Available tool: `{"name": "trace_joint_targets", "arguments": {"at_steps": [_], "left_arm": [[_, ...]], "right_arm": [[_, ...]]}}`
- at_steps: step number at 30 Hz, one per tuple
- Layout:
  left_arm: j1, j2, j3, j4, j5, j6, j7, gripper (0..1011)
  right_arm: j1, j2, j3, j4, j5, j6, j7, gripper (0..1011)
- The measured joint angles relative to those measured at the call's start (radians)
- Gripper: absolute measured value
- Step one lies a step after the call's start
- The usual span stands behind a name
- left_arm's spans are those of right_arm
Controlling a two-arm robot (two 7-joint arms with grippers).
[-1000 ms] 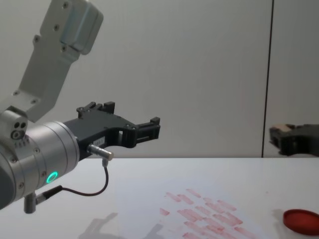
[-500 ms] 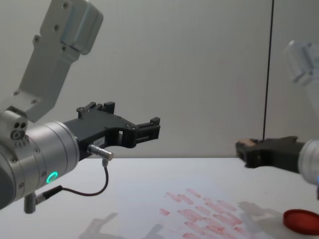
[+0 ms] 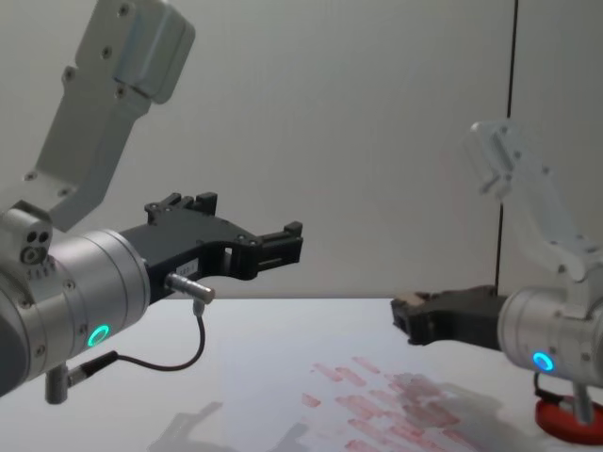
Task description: Use the one hand to pick up the stamp and affix it onto the A4 paper.
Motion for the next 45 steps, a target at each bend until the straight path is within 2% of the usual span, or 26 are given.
{"name": "trace_joint_targets", "arguments": {"at_steps": [12,22,31,45], "left_arm": [[0.0,0.0,0.0,0.0,0.0,0.0,0.0,993],[0.0,0.0,0.0,0.0,0.0,0.0,0.0,993],[0.0,0.0,0.0,0.0,0.0,0.0,0.0,993],[0.0,0.0,0.0,0.0,0.0,0.0,0.0,993]], "right_arm": [[0.063,-0.033,-0.018,0.122,-0.035,0.008,0.014,220],[0.101,-0.054,-0.026,0.213,-0.039,0.004,0.017,219],[0.12,-0.063,-0.026,0.258,-0.031,0.004,0.017,219],[0.138,-0.07,-0.027,0.289,-0.029,0.027,0.021,219]]}}
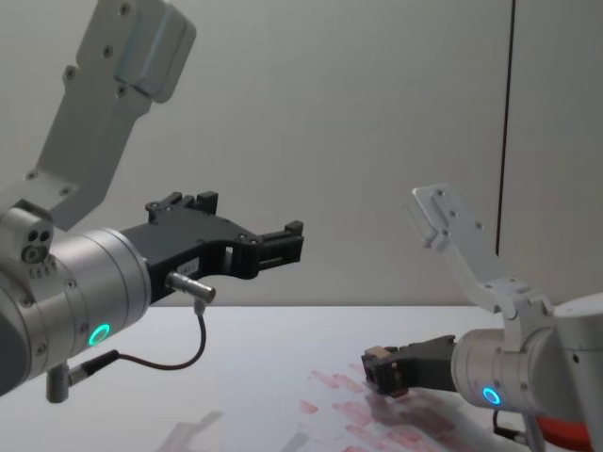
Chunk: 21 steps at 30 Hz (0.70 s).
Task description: Use the one hand to pick up the stamp and affix it onto the A4 paper.
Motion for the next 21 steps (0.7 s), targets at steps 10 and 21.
{"name": "trace_joint_targets", "arguments": {"at_steps": [10,21], "left_arm": [[0.0,0.0,0.0,0.0,0.0,0.0,0.0,993],[0.0,0.0,0.0,0.0,0.0,0.0,0.0,993]], "right_arm": [[0.006,-0.001,0.001,0.014,-0.001,0.008,0.002,219],[0.0,0.002,0.004,-0.001,0.005,0.009,-0.004,219]]}}
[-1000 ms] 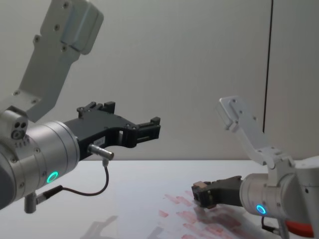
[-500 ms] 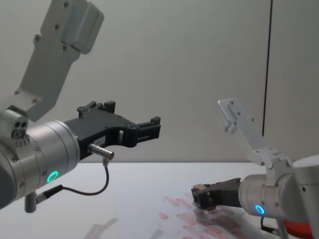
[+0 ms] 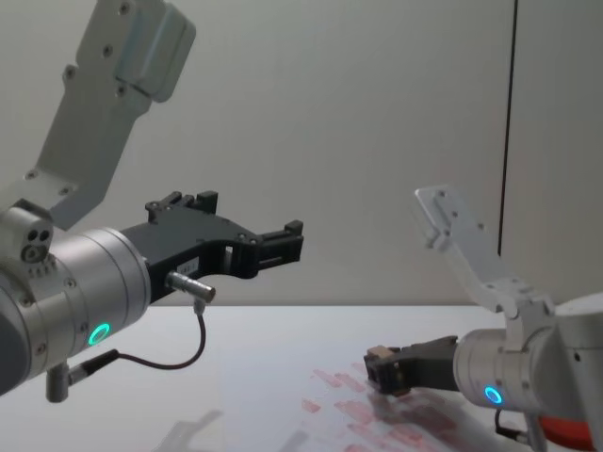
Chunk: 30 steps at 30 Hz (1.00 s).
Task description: Use the one hand to pick up the stamp and affix it onto the A4 paper.
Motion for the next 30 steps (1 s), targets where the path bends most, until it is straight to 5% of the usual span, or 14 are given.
{"name": "trace_joint_targets", "arguments": {"at_steps": [16,30], "left_arm": [[0.0,0.0,0.0,0.0,0.0,0.0,0.0,993],[0.0,0.0,0.0,0.0,0.0,0.0,0.0,993]], "right_arm": [[-0.048,0.022,0.015,-0.159,0.036,-0.04,-0.03,219],[-0.124,0.071,0.048,-0.409,0.063,-0.064,-0.096,219]]}}
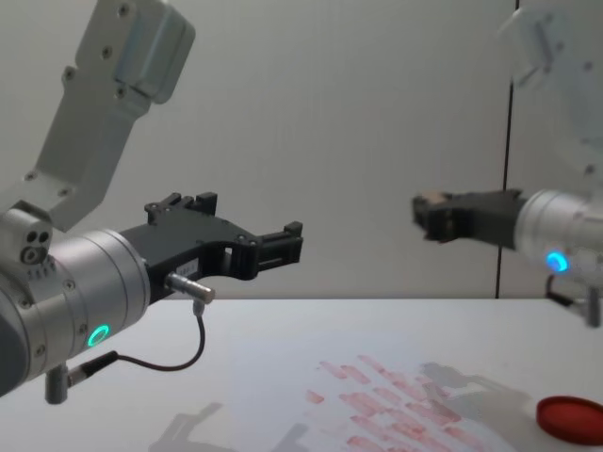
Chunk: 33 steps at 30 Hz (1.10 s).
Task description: Use the one hand to pick up the stamp and affix it onto the A4 paper.
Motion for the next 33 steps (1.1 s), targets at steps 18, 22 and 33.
{"name": "trace_joint_targets", "arguments": {"at_steps": [18,22,33], "left_arm": [[0.0,0.0,0.0,0.0,0.0,0.0,0.0,993],[0.0,0.0,0.0,0.0,0.0,0.0,0.0,993],[0.0,0.0,0.0,0.0,0.0,0.0,0.0,993]], "right_arm": [[-0.172,0.097,0.052,-0.227,0.066,0.134,-0.078,220],[-0.205,0.113,0.058,-0.251,0.078,0.156,-0.083,220],[-0.276,0.143,0.067,-0.275,0.092,0.186,-0.089,220]]}}
